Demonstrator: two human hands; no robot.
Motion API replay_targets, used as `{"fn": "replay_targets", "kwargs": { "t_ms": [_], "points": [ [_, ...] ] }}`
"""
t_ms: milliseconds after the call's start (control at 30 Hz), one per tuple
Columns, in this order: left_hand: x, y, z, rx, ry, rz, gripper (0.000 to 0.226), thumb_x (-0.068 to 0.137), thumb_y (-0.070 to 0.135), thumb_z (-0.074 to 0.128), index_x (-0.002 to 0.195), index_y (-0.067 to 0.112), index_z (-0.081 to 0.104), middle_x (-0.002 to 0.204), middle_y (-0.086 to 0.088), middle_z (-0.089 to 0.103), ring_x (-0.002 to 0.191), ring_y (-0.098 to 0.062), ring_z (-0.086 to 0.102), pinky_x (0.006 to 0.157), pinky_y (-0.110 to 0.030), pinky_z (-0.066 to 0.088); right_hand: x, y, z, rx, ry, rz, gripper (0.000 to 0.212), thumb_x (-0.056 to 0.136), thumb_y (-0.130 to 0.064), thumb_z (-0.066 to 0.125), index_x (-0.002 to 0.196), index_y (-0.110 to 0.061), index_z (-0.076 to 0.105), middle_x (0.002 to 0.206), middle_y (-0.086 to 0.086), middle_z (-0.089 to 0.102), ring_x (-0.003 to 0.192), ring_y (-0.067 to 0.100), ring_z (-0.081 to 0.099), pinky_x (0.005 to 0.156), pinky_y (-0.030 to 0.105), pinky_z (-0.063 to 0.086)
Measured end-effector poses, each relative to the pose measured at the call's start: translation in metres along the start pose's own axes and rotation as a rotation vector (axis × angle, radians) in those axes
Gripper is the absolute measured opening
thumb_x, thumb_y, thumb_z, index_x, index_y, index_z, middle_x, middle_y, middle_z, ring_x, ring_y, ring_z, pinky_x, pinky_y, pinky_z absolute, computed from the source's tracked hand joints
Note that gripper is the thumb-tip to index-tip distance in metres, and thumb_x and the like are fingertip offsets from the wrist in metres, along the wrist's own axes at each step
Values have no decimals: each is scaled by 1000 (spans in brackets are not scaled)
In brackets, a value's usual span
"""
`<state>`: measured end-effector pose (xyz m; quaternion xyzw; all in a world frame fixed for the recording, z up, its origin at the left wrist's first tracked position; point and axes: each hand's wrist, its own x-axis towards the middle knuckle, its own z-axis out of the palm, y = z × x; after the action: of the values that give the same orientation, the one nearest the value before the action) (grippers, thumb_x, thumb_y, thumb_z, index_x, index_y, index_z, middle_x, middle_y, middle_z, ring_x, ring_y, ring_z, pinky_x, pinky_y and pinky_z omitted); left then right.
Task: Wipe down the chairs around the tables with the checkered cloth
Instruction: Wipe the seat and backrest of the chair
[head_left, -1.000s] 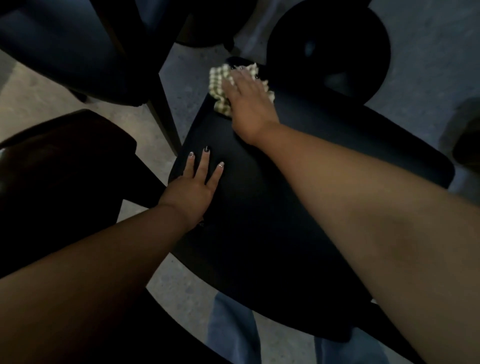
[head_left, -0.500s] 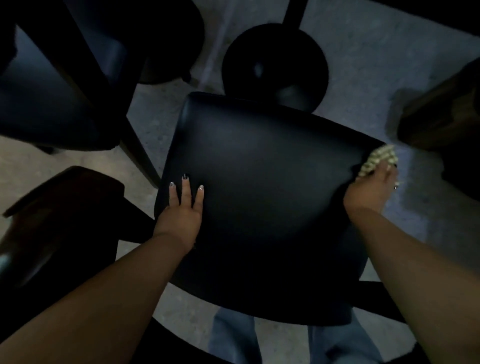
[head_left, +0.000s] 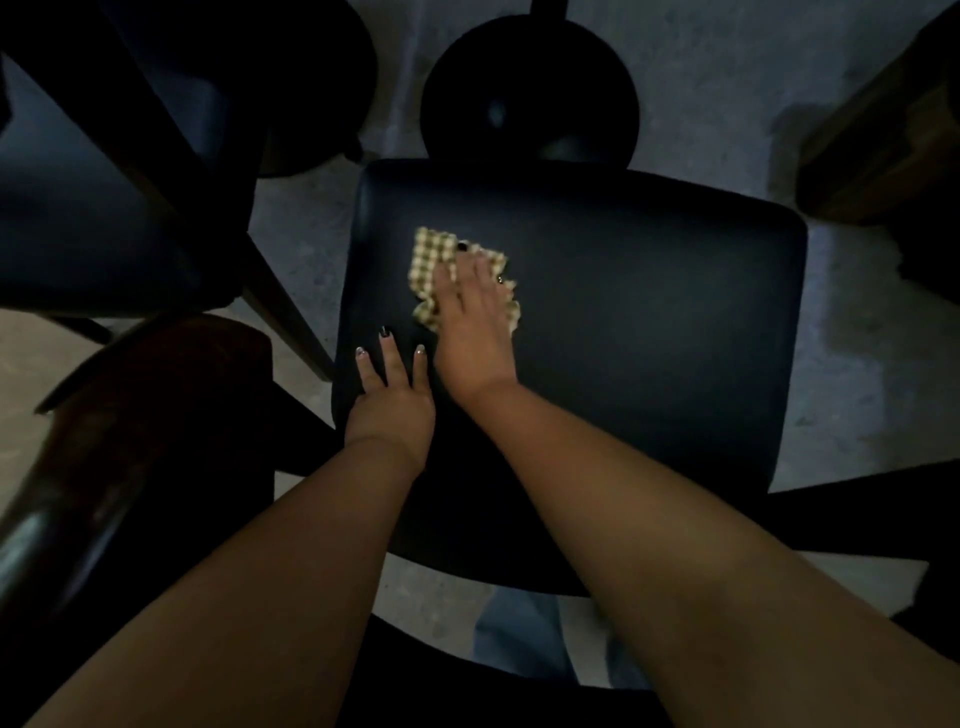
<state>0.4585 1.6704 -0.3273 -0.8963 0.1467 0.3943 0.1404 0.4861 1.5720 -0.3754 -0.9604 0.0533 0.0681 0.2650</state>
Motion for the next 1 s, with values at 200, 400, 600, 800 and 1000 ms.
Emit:
{"fn": "replay_targets", "kwargs": {
  "t_ms": [200, 400, 600, 800, 1000],
  "points": [
    [-4, 0, -7, 6, -37, 1, 112, 86, 17, 72, 149, 12, -21, 152, -28, -29, 143, -51, -10, 103, -44, 40, -21, 87, -46, -41, 99, 191, 76, 78, 5, 49, 149, -5, 25, 157, 21, 12, 146, 34, 7, 118, 38, 1],
    [-3, 3, -5, -7, -20, -2, 99, 93, 10, 61, 149, 6, -21, 150, -31, -30, 142, -52, -10, 103, -42, 41, -82, 194, -99, 120, 480, 928, 63, 89, -2, 48, 147, -4, 26, 152, 23, 24, 138, 37, 26, 115, 41, 18],
    [0, 4, 1, -2, -19, -15, 100, 93, 13, 62, 149, 5, -21, 150, -31, -30, 141, -53, -11, 103, -42, 41, -86, 200, -89, -23, 529, 939, 58, 93, -6, 43, 147, 0, 25, 153, 21, 25, 141, 31, 24, 112, 26, 7],
    [0, -1, 3, -8, -58, 3, 125, 79, 30, 78, 148, 8, -24, 149, -28, -35, 142, -50, -15, 104, -44, 41, -85, 198, -93, -8, 528, 918, 57, 92, -3, 41, 147, 2, 25, 153, 23, 24, 141, 33, 24, 115, 32, 11],
    [-1, -3, 5, 8, -68, 26, 123, 82, 37, 73, 147, 8, -27, 147, -28, -38, 141, -50, -17, 107, -46, 39, -58, 154, -83, -35, 413, 710, 65, 84, -5, 38, 147, 3, 25, 154, 28, 16, 144, 41, 12, 118, 44, 0]
  ]
}}
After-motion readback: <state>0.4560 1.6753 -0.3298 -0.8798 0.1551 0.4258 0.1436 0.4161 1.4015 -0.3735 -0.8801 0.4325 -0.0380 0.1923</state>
